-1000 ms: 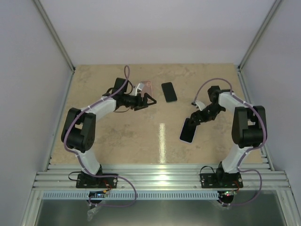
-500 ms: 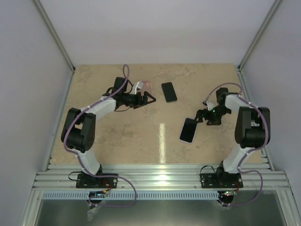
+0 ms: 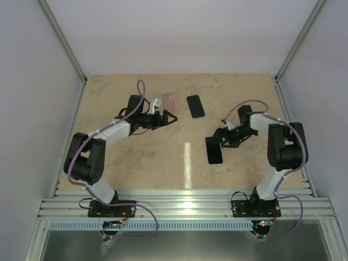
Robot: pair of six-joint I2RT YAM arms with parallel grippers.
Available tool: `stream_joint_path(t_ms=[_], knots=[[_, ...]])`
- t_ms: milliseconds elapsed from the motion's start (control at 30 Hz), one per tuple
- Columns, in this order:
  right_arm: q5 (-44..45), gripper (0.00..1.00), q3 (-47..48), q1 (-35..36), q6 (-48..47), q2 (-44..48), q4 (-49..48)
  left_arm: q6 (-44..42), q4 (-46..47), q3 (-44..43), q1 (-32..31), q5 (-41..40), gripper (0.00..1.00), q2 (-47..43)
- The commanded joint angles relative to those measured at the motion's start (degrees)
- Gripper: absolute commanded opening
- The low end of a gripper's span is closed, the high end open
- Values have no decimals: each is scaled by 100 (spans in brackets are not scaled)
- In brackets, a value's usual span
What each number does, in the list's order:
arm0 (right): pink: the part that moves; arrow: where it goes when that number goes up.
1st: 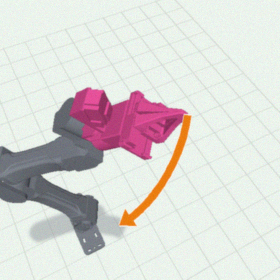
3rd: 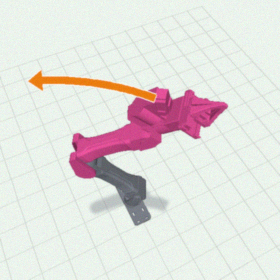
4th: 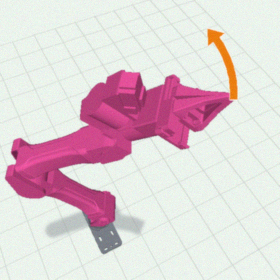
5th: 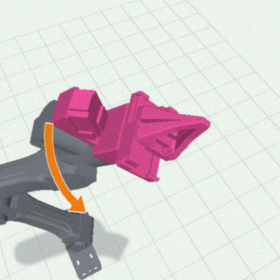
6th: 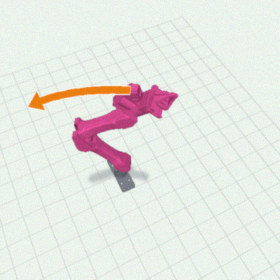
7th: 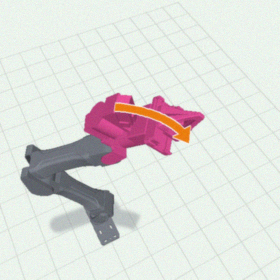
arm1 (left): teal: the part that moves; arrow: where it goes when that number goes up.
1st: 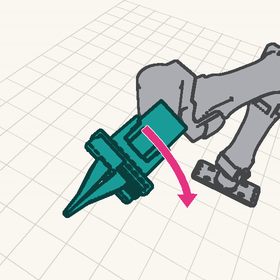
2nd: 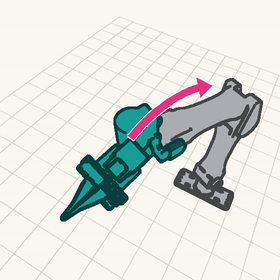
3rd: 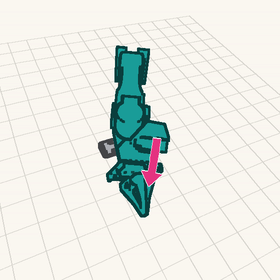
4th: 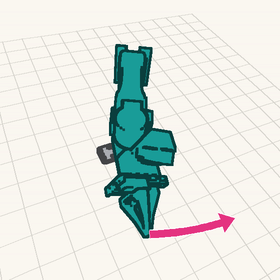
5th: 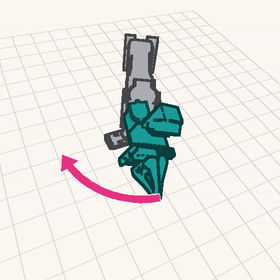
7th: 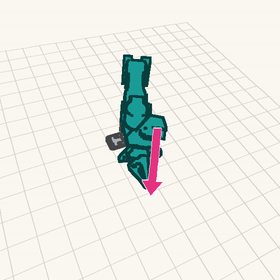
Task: Take the phone out of the phone case
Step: Adjust the phone at the center of the board, then pick up the phone at the center of the board.
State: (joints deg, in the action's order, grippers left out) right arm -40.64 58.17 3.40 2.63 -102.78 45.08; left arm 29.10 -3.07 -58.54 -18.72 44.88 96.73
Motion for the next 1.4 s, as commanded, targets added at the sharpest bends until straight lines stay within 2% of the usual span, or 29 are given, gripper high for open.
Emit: stream_joint_path(t_ms=[0, 100, 200, 300, 400, 467, 600, 667, 733, 800, 900, 1033, 1367], knots=[[-637, 92, 86, 946, 486, -689, -1023, 548, 1075, 1038, 0, -38, 99, -635], [-910, 89, 308, 1441, 970, -884, -1626, 789, 1618, 1716, 0, -111, 99, -1025], [-1003, 86, 536, 1680, 1361, -1065, -1995, 582, 1345, 1863, 0, -362, 99, -1324], [-790, 86, 655, 1595, 989, -1008, -1773, 222, 925, 1873, 0, -430, 98, -1520], [-431, 87, 791, 1310, 200, -739, -1451, -448, 660, 1890, -25, -70, 97, -1633], [-346, 89, 1033, 1018, -549, -557, -1168, -1474, -124, 1605, -169, -323, 98, -1613], [-358, 90, 1674, 387, -2659, -524, 17, -3864, -1402, 830, -881, -1569, 100, -1390], [-265, 92, 1845, 163, -3488, -570, 641, -5096, -2111, 350, -1180, -1761, 100, -1123], [-121, 93, 1831, -76, -3876, -544, 894, -6412, -2749, -151, -1398, -1862, 100, -828], [-148, 93, 1757, -268, -3993, -448, 964, -7609, -2987, -434, -1532, -2037, 99, -594], [-378, 94, 1760, -620, -3985, -351, 1065, -8583, -3173, -903, -1627, -2152, 100, -133], [-481, 96, 1642, -791, -3914, -117, 1070, -9213, -3646, -1670, -1908, -2147, 100, 603], [-543, 96, 1505, -1085, -4028, 8, 1333, -9519, -3827, -2275, -2342, -1947, 99, 1719]])
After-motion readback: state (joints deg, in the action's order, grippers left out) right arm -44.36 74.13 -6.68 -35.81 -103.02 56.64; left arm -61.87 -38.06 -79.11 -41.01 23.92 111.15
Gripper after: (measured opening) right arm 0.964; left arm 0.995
